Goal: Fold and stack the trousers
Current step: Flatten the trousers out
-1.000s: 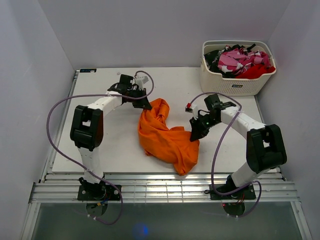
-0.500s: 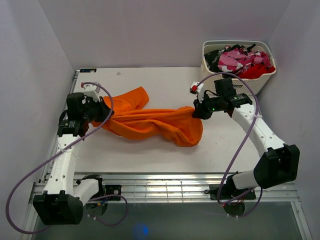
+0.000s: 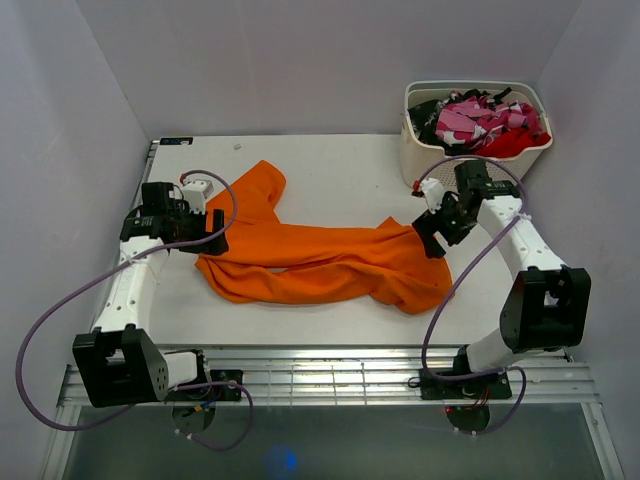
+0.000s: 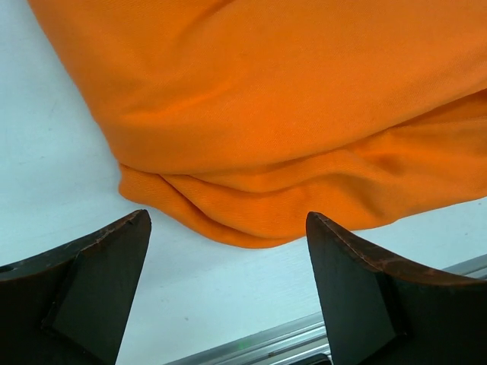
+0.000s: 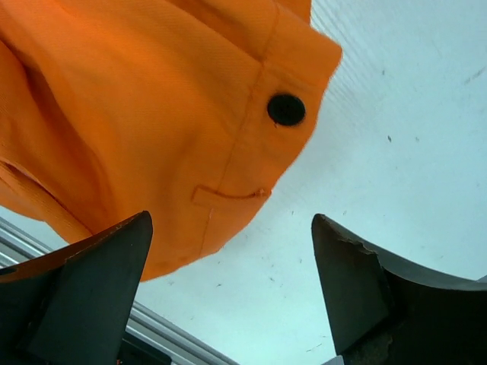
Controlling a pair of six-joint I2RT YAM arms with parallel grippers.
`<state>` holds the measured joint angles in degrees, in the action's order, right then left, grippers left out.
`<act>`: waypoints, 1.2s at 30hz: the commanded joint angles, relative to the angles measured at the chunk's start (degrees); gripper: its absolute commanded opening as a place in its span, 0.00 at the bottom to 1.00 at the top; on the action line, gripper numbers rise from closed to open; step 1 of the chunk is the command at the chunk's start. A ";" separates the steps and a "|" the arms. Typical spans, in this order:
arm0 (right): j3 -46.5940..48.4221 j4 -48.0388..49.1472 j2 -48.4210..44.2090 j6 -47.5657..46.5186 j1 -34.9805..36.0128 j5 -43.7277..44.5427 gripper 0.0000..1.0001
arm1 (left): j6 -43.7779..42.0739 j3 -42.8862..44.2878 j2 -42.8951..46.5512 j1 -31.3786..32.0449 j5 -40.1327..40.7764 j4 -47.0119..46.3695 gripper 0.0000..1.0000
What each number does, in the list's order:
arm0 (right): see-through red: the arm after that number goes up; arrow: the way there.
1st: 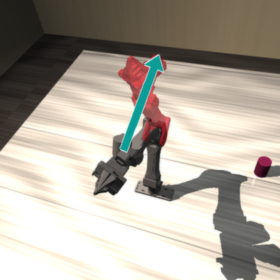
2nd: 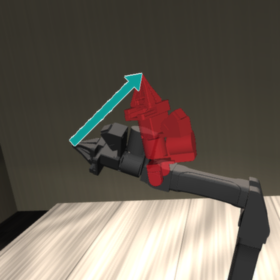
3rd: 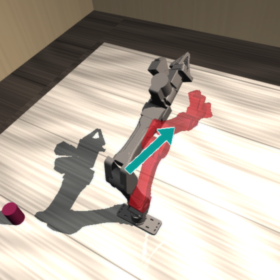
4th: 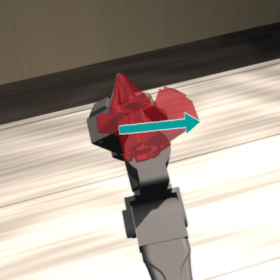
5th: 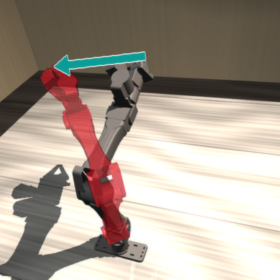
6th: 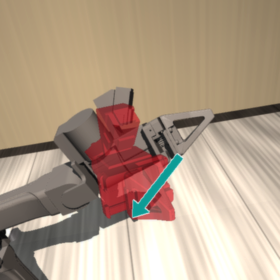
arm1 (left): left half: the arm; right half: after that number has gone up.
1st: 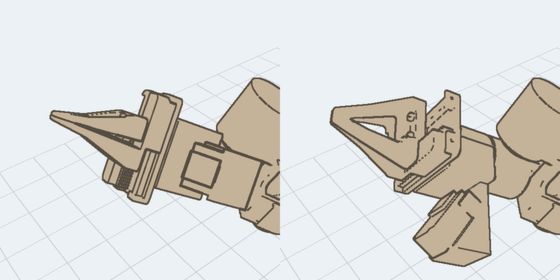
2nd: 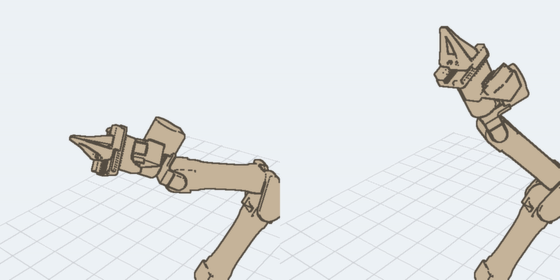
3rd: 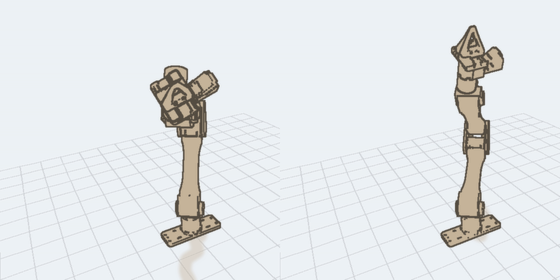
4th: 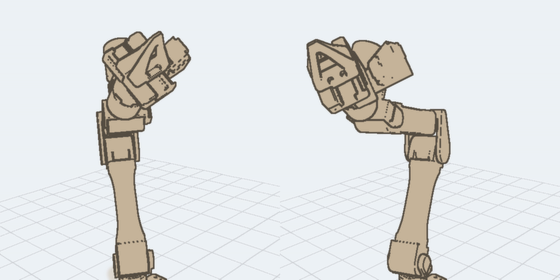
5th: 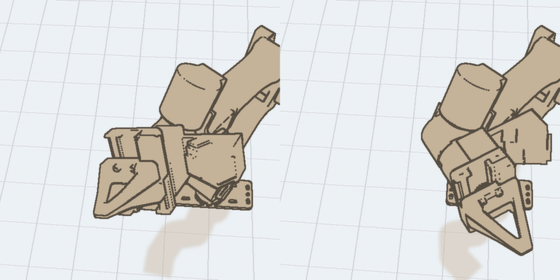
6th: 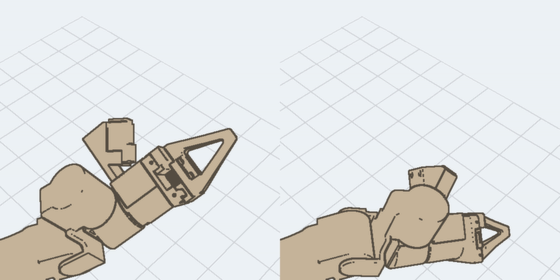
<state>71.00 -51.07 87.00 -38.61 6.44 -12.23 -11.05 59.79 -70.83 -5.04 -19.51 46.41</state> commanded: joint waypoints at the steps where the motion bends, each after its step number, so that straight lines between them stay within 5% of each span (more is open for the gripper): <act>1: 0.19 -5.00 -2.10 -0.68 -7.46 -2.08 0.90 | -4.95 1.65 0.34 -0.15 1.75 -1.05 0.94; 9: -6.40 -3.08 1.68 0.81 -12.59 -5.43 0.94 | -4.07 5.86 -10.28 -0.41 2.99 -7.21 0.94; 14: -1.41 0.52 6.77 5.99 -13.38 -13.33 0.96 | -2.75 12.70 -16.17 -1.82 -1.32 -11.95 0.95; 22: 12.12 7.21 12.73 16.81 -13.03 -19.50 0.90 | 1.11 37.54 -38.81 -1.38 -8.09 -14.33 0.98; 28: 15.84 10.18 20.22 20.23 -11.80 -19.94 0.90 | 3.58 55.14 -54.75 2.04 -5.90 -15.38 0.98; 36: 9.96 14.77 21.11 21.82 -8.20 -21.25 0.98 | 3.32 59.13 -65.84 7.41 -4.14 -17.93 0.98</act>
<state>82.76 -39.07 109.36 -18.00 -2.96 -30.63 -7.81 117.27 -137.88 0.19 -23.92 29.56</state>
